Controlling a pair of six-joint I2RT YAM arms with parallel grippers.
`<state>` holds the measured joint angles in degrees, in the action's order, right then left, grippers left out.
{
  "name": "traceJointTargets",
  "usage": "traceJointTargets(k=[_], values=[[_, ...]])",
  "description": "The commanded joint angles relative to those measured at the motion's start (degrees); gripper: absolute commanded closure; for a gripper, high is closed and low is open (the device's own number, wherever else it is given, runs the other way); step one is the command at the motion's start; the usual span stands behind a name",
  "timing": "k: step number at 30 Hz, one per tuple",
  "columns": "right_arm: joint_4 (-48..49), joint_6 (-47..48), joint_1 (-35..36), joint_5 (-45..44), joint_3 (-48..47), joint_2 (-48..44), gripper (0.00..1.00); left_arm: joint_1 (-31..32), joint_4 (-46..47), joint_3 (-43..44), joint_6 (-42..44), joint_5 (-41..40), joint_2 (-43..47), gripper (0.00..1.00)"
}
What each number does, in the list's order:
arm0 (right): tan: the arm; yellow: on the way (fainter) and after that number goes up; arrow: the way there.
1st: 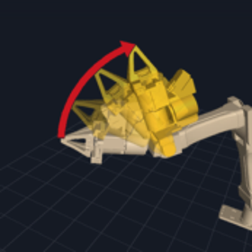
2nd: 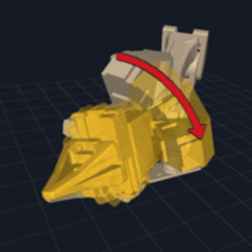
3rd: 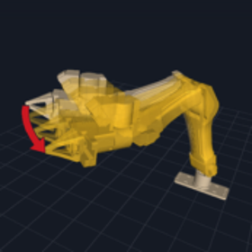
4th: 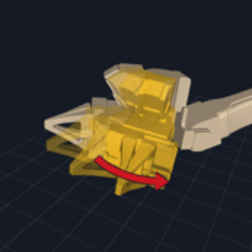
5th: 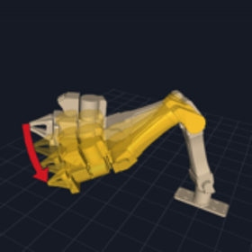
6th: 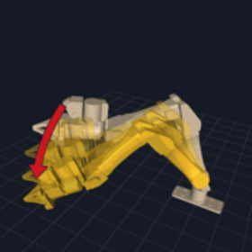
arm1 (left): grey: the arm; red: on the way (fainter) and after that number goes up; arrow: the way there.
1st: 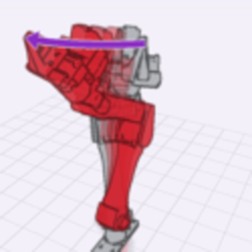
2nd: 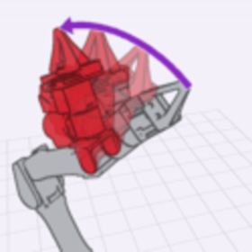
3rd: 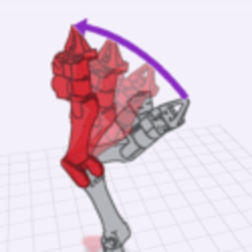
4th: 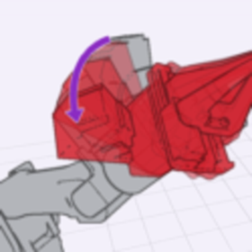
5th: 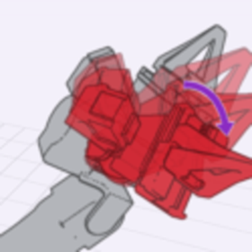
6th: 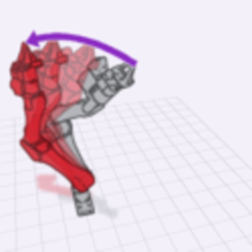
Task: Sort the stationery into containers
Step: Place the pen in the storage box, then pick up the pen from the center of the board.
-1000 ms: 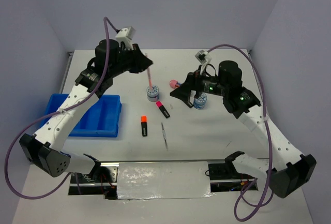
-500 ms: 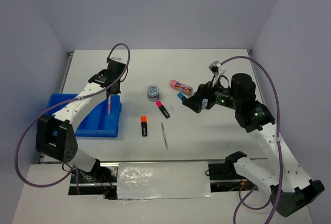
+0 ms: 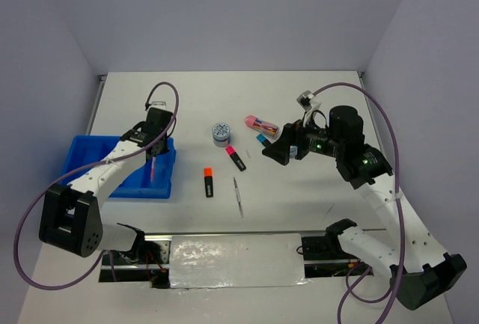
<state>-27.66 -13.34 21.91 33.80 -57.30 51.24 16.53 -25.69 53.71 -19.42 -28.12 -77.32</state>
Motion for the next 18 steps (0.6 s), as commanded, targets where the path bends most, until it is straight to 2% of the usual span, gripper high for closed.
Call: traceJointTargets(k=[1,2,3,5,7,8,11,13,15,18], values=[[1.38,0.6,0.32,-0.92,0.08,1.22,0.0,-0.45,1.0,-2.03,-2.11,0.44,2.26,0.55],[1.29,0.69,0.32,-1.45,0.08,1.75,0.0,-0.45,1.0,-2.64,-2.03,0.96,3.13,0.49],[1.21,0.6,0.5,-1.89,-0.18,1.93,0.0,-0.45,0.65,-2.82,-2.11,1.13,3.57,0.37],[0.77,0.6,0.76,-2.95,-0.53,2.81,0.0,-0.45,-0.14,-2.65,-2.64,0.26,4.71,0.24],[0.24,0.25,1.2,-4.17,-0.97,3.94,0.0,-0.54,-1.02,-2.21,-2.73,0.35,5.33,0.05],[0.06,0.07,1.99,-5.23,-1.15,4.56,0.0,-0.54,-1.55,-1.34,-2.9,0.35,5.86,0.01],[-3.0,-1.07,6.54,-12.25,-2.81,8.69,0.0,-0.54,-3.74,2.16,-3.96,2.8,6.92,0.01],[-6.43,-4.04,10.15,-21.9,-3.87,12.11,0.01,-0.54,-5.59,5.07,-5.62,6.31,7.09,0.01],[-7.14,-6.77,14.62,-29.28,-2.65,13.61,0.03,-0.45,-7.87,10.43,-6.85,10.78,6.74,0.01],[-6.44,-13.44,21.12,-36.93,-0.28,17.56,0.07,-0.36,-14.02,19.74,-9.66,12.65,4.9,0.01]])
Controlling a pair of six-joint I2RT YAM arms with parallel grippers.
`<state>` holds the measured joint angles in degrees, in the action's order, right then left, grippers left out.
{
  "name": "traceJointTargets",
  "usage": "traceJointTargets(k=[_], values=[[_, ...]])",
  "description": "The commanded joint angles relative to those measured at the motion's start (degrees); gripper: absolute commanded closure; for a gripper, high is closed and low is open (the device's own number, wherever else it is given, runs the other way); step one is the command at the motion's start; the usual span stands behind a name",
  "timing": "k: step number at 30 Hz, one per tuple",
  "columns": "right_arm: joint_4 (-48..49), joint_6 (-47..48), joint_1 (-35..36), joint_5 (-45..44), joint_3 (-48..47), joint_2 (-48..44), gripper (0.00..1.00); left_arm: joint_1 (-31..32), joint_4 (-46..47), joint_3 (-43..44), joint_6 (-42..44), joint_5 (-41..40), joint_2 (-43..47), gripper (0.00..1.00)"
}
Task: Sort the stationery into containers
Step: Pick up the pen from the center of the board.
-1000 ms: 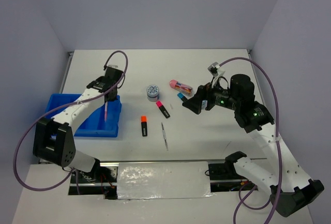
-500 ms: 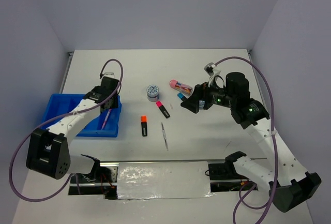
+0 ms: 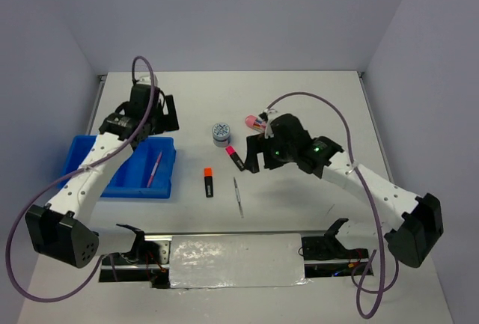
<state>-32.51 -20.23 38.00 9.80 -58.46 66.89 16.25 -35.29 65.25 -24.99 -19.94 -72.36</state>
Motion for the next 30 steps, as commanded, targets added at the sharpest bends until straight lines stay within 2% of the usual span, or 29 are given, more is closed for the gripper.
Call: traceJointTargets(k=[1,4,8,13,18,22,24,30], values=[[-1.07,-7.45,6.9,-14.53,1.15,2.88,0.08,-0.08,-6.44,12.92,-4.88,4.48,-1.11,0.01],[0.78,-8.95,11.82,-16.48,1.94,7.26,0.13,-0.08,-11.9,19.97,-6.12,5.96,-2.52,0.01],[2.98,-10.44,15.86,-17.27,0.81,16.4,0.24,-0.08,-13.76,23.42,-5.42,10.79,-2.44,0.01],[1.84,-11.67,19.22,-19.47,-3.24,25.81,0.28,0.01,-13.31,21.32,-4.28,13.88,-1.82,0.01],[2.88,-12.47,19.92,-18.77,-4.21,30.57,0.33,-0.08,-13.32,18.42,-3.49,16.16,-0.51,0.01],[3.59,-12.99,20.18,-17.63,-4.47,34.08,0.41,-0.17,-13.67,17.1,-2.52,15.99,0.46,0.01],[3.77,-12.91,20.36,-17.54,-4.74,35.32,0.5,-0.17,-13.84,16.57,-2.08,15.9,0.81,0.01],[5.44,-14.66,21.06,-15.08,-3.07,37.52,0.6,-0.34,-15.24,17.27,-2.51,14.06,1.08,0.01]])
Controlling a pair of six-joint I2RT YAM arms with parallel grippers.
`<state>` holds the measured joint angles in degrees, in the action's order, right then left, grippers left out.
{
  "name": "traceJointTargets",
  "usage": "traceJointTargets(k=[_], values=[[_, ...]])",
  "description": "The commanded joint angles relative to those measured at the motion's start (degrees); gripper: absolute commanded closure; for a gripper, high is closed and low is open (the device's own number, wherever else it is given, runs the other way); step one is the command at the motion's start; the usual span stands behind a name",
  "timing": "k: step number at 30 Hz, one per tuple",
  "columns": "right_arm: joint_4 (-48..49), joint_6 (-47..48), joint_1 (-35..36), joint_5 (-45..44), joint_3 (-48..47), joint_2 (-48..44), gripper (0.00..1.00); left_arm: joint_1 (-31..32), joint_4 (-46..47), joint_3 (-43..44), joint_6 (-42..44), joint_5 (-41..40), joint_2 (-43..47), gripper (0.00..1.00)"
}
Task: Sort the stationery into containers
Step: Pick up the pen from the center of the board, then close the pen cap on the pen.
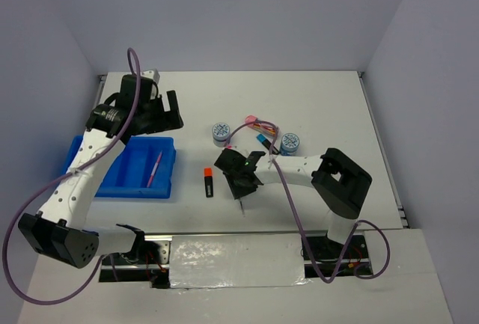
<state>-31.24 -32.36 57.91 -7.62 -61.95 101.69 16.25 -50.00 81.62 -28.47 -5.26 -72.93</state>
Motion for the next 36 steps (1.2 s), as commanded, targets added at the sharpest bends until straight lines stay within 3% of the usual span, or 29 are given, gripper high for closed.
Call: traceJointTargets(k=[1,4,8,12,18,22,26,29,36], values=[[4.17,-2.88,1.24,2.52,0.6,2.64,0.73,-0.34,-0.71,1.69,0.7,-1.24,1.47,0.01],[4.61,-4.46,1.42,4.09,1.74,0.19,1.0,-0.61,-1.42,3.53,-0.79,-2.39,1.12,0.01],[7.43,-5.35,1.07,9.1,4.03,-9.56,1.0,-0.61,-1.16,5.38,-3.87,-2.13,-0.2,0.01],[1.03,-5.96,-3.49,8.5,3.77,-24.21,1.0,1.05,2.35,5.3,-10.54,2.44,-2.48,0.02],[-12.33,-2.19,-24.11,5.88,7.02,-42.33,1.0,16.08,3.15,13.81,-20.91,-5.63,-15.28,0.03],[-22.26,2.47,-31.71,-1.25,2.73,-44.64,1.0,22.58,4.65,16.89,-27.76,-9.49,-22.42,0.06],[-22.02,4.32,-34.62,1.36,2.1,-47.89,1.0,28.47,2.54,22.25,-33.47,-14.51,-30.77,0.09],[-22.02,4.15,-34.71,3.91,2.1,-47.9,1.0,30.67,-1.15,26.82,-37.79,-19.78,-38.06,0.1],[-22.19,5.9,-34.71,7.35,2.1,-49.22,1.0,30.95,-10.2,41.41,-39.03,-22.69,-55.2,0.18]])
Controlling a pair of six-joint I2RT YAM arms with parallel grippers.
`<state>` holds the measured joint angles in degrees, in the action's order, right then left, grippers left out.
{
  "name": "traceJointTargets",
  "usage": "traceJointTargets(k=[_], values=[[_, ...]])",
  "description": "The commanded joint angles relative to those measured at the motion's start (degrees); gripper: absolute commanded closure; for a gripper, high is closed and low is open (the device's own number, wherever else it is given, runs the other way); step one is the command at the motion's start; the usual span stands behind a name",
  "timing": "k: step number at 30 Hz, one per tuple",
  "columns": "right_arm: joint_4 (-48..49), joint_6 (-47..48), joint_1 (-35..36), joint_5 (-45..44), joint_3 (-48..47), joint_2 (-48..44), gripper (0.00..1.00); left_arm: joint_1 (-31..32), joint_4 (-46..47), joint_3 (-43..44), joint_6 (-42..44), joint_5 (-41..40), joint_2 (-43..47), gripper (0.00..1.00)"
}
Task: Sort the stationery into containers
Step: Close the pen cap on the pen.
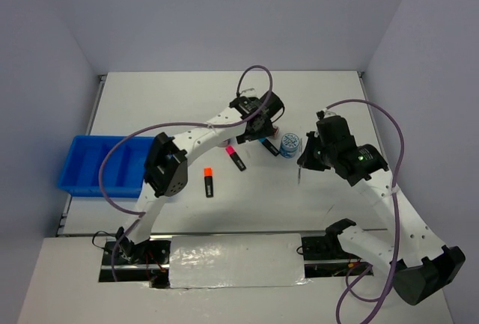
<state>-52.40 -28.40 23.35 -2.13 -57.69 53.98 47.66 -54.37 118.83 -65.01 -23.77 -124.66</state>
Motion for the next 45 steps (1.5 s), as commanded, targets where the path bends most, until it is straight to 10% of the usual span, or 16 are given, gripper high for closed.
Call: traceJointTargets(k=[1,29,39,45], values=[[-0.95,2.38,-0.15,2.04,-2.16,-1.59,1.0,-0.46,-5.66,3.87,-2.31,-4.35,-4.01,0.19],[2.65,5.81,-0.15,9.24,1.09,-2.21,1.0,-1.78,0.49,-2.72,-2.49,3.2,-12.45,0.45],[6.25,6.43,-0.15,16.77,1.96,-3.26,1.0,-2.13,0.75,-4.99,-1.87,4.61,-10.97,1.0],[13.72,4.33,-0.24,21.82,8.03,-5.98,1.0,-4.06,15.37,-17.7,5.94,10.12,8.49,1.0]])
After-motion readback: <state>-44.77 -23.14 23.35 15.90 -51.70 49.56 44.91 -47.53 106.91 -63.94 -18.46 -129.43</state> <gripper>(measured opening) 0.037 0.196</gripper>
